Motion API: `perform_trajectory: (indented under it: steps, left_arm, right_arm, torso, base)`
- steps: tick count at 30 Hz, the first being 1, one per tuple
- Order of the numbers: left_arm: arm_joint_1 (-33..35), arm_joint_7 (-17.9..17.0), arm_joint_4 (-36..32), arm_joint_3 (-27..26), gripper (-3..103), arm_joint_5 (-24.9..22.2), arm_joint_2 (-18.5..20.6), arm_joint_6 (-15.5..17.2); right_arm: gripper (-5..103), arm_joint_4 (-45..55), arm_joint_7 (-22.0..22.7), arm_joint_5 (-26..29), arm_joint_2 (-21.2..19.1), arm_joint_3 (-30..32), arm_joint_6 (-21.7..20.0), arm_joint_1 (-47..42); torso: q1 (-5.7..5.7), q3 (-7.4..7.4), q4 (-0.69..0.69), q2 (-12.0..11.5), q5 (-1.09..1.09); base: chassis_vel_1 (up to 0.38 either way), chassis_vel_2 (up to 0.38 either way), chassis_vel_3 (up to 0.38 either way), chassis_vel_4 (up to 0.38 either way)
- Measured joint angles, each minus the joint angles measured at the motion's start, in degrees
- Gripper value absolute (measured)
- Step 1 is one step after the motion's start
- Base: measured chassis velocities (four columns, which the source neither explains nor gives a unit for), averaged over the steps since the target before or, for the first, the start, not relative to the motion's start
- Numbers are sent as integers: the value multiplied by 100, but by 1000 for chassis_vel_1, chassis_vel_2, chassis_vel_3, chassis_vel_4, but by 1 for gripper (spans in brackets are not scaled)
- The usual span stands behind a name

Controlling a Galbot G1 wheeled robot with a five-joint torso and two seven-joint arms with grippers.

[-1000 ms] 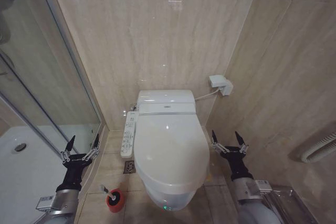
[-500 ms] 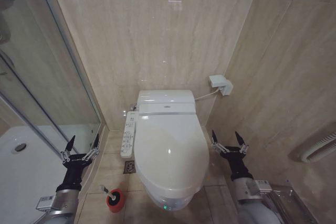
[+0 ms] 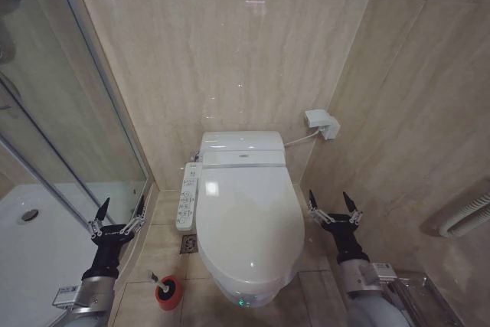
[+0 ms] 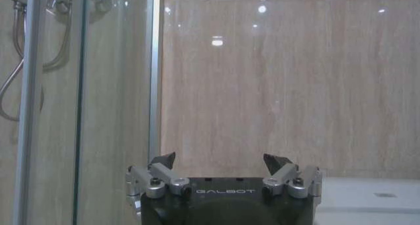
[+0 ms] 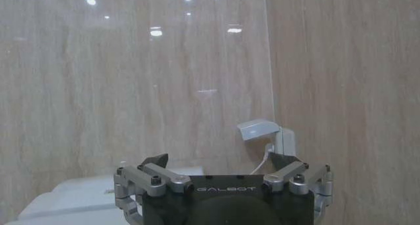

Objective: Open the toilet lid, clean the toilet bowl with a toilet brush, close the toilet lid, and flush.

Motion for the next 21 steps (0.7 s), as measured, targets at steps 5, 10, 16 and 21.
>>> perform_trajectory:
  steps: [5, 10, 16, 21]
  left_arm:
    - [0, 0, 0, 0, 92, 0, 0, 0]
    - [0, 0, 0, 0, 92, 0, 0, 0]
    - [-8, -1, 0, 2, 92, -1, 0, 14]
    - [-293, -102, 10, 91, 92, -84, 36, 465]
  right_arm:
    - [100, 0, 2, 0, 0, 0, 0, 0]
    - [100, 0, 2, 0, 0, 0, 0, 0]
    - [100, 1, 2, 0, 0, 0, 0, 0]
    - [100, 1, 3, 0, 0, 0, 0, 0]
  torso:
    - [0, 0, 0, 0, 0]
    - [-1, 0, 0, 0, 0]
    - [-1, 0, 0, 0, 0]
    - [-1, 0, 0, 0, 0]
  base:
    - [0, 0, 0, 0]
    - [0, 0, 0, 0]
    - [0, 0, 0, 0]
    - [0, 0, 0, 0]
